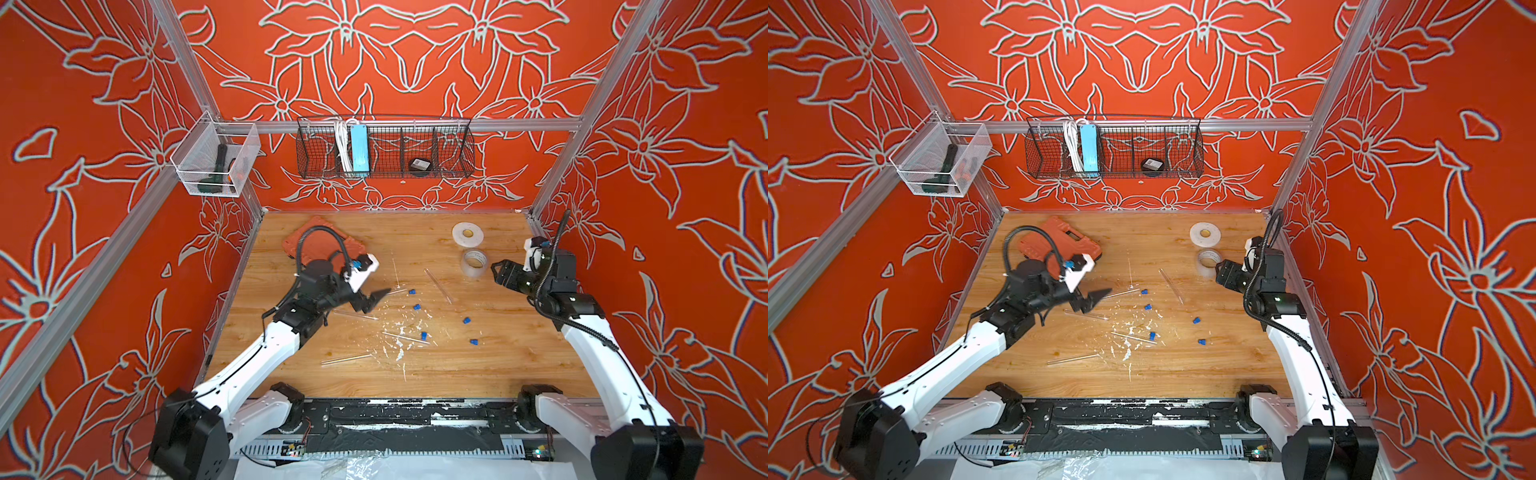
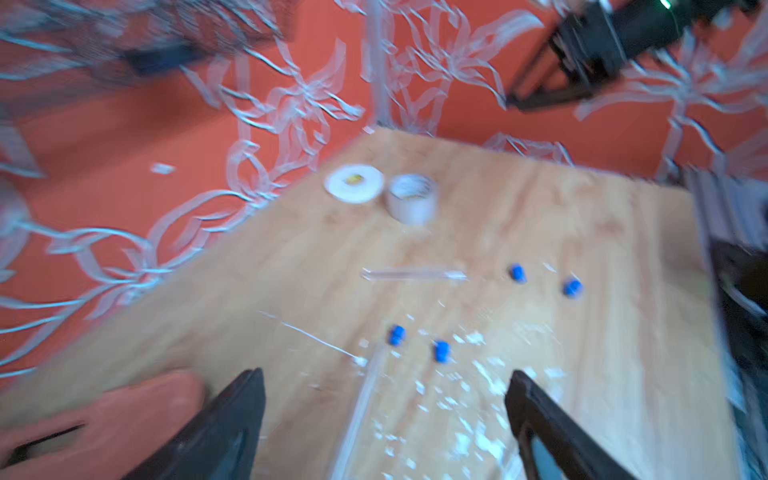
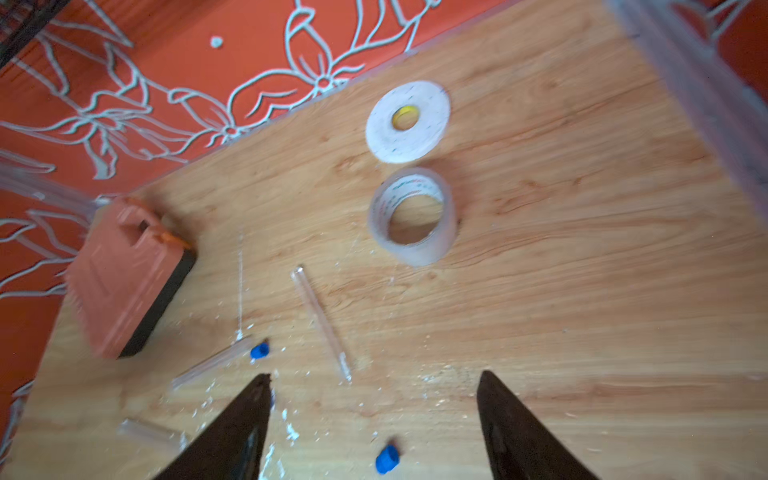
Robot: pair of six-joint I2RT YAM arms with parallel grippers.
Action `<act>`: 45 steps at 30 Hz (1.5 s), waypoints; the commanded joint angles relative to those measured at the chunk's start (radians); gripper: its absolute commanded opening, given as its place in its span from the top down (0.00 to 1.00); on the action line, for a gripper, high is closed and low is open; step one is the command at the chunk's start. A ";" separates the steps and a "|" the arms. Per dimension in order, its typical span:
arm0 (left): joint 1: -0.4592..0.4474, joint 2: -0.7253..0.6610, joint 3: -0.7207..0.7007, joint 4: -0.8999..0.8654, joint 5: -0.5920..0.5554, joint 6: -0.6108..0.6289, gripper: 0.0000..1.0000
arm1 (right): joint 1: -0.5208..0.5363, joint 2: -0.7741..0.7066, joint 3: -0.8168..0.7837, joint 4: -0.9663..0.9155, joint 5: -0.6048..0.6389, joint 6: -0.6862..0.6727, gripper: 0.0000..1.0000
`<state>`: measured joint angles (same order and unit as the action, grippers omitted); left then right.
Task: Insert stoppers into test tubes
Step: Pick up the test tube at the center of the board.
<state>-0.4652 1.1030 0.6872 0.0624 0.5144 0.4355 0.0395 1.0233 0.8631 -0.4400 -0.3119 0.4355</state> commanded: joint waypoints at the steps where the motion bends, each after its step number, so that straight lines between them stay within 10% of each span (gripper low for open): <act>1: -0.079 0.031 0.009 -0.196 0.019 0.302 0.14 | 0.022 -0.008 0.063 -0.149 -0.085 -0.029 0.22; 14: -0.302 0.302 0.101 -0.380 -0.217 0.592 0.25 | 0.031 -0.129 -0.046 -0.165 -0.048 -0.038 0.22; 45: -0.368 0.688 0.334 -0.515 -0.351 0.499 0.66 | 0.031 -0.245 -0.124 -0.137 -0.044 -0.017 0.20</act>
<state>-0.8249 1.7573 1.0225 -0.4011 0.1711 0.9234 0.0647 0.7952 0.7502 -0.5896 -0.3592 0.4076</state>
